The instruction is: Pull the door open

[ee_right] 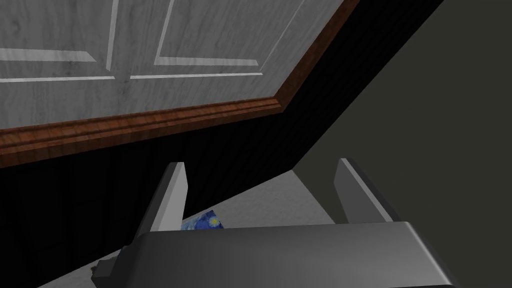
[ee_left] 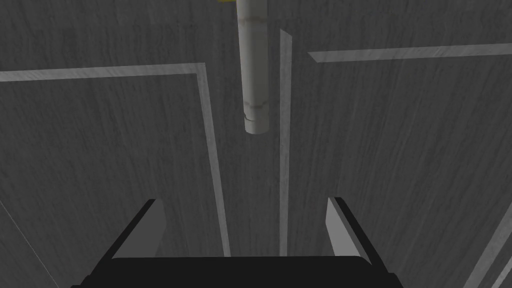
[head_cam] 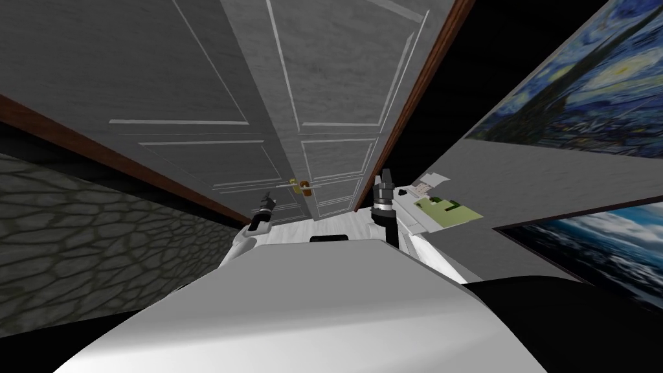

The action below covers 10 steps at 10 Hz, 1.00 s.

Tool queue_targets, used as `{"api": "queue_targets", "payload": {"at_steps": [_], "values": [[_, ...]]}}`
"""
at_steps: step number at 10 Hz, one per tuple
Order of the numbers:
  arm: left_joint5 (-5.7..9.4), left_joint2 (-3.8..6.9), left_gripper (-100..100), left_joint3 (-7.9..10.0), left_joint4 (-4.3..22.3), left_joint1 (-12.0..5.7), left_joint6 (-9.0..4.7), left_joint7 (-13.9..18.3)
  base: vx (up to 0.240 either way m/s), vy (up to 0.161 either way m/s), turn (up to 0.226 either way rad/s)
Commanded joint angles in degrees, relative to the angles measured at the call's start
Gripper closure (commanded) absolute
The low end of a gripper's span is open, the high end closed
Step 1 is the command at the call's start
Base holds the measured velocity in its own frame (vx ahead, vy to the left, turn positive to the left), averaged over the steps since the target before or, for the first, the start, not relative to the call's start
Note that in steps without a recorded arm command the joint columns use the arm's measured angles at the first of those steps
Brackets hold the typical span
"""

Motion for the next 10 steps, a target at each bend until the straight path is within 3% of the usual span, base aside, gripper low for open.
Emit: {"api": "queue_targets", "payload": {"at_steps": [1, 3, 5, 6, 7, 10], "values": [[0.05, 0.04, -100, 0.53, 1.4, -0.32, -0.74, -0.12, 0.198, 0.069, -0.06], [0.05, -0.18, -100, 0.42, 1.87, -0.93, -1.06, -0.02, 0.227, 0.016, -0.09], [-0.12, -1.06, -100, -0.49, 1.68, -1.86, -1.29, 0.03, 0.205, -0.018, -0.163], [-0.07, -0.68, -100, -0.24, 2.35, -1.88, -1.4, 0.06, 0.09, -0.033, -0.031], [-0.07, -0.68, 100, -0.24, 2.35, -1.88, -1.4, 0.06, -0.01, 0.006, 0.03], [-0.07, -0.68, 100, -0.24, 2.35, -1.88, -1.4, 0.06, -0.025, 0.008, -0.01]]}}
